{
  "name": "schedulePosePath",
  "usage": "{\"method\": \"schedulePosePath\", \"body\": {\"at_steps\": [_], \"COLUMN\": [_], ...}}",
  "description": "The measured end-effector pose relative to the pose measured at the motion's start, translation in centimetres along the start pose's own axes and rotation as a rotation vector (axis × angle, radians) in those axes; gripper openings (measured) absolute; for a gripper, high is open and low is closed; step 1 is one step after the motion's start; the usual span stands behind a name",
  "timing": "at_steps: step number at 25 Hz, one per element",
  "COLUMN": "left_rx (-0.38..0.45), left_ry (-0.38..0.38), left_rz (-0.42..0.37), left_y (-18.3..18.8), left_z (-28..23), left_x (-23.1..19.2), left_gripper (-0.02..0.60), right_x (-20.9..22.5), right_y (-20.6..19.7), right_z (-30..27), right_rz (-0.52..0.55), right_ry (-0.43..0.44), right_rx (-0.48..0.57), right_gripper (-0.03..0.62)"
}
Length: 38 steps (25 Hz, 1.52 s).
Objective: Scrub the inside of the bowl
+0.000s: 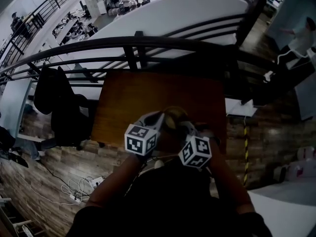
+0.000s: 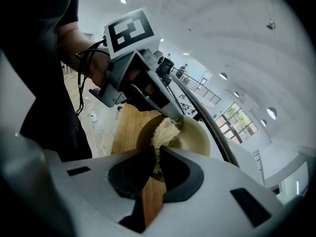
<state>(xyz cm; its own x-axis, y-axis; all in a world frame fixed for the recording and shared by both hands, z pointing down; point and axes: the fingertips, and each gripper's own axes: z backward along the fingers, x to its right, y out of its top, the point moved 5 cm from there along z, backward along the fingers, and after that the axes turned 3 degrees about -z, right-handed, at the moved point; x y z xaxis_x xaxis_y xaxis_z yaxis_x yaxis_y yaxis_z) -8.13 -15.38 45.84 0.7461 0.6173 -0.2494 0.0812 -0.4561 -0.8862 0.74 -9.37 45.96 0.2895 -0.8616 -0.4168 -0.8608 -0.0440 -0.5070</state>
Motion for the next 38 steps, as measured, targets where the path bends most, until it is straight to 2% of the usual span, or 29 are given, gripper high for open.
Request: {"method": "schedulePosePath", "body": {"at_steps": [4, 9, 13, 15, 17, 20, 26, 31, 35, 38], "left_rx": [-0.017, -0.027, -0.040, -0.038, -0.028, -0.011, 0.007, 0.027, 0.036, 0.048], "left_ry": [-0.011, -0.053, -0.091, -0.118, -0.144, -0.164, -0.152, -0.123, -0.106, -0.108], "left_rz": [0.008, 0.033, 0.058, 0.088, 0.105, 0.085, 0.005, -0.069, -0.040, -0.018], "left_y": [-0.7, -0.5, -0.7, -0.6, -0.3, 0.1, 0.5, 0.8, 0.6, 0.7], "left_z": [-0.2, 0.0, -0.1, -0.1, 0.1, 0.3, 0.5, 0.5, 0.7, 0.8], "left_x": [0.1, 0.9, 1.5, 1.6, 1.8, 2.4, 2.8, 2.4, 1.2, 0.8], "left_gripper": [0.005, 0.005, 0.005, 0.005, 0.005, 0.005, 0.005, 0.005, 0.005, 0.005], "right_x": [0.9, 1.9, 2.4, 2.3, 1.8, 0.8, -0.7, -1.8, -1.2, -0.5], "right_y": [-0.5, -0.5, -0.2, -0.1, 0.0, 0.3, 0.8, 1.2, 1.3, 1.1], "right_z": [0.4, 0.6, 0.8, 0.3, -0.2, -0.6, -0.4, -0.1, 1.7, 3.3], "right_rz": [0.074, 0.130, 0.131, 0.142, 0.166, 0.184, 0.089, 0.033, -0.073, -0.148], "right_ry": [-0.114, -0.247, -0.312, -0.309, -0.275, -0.191, 0.030, 0.125, 0.207, 0.229], "right_rx": [-0.054, -0.036, -0.013, -0.018, -0.027, -0.020, 0.003, 0.042, 0.137, 0.209], "right_gripper": [0.041, 0.041, 0.043, 0.043, 0.043, 0.043, 0.043, 0.043, 0.043, 0.043]}}
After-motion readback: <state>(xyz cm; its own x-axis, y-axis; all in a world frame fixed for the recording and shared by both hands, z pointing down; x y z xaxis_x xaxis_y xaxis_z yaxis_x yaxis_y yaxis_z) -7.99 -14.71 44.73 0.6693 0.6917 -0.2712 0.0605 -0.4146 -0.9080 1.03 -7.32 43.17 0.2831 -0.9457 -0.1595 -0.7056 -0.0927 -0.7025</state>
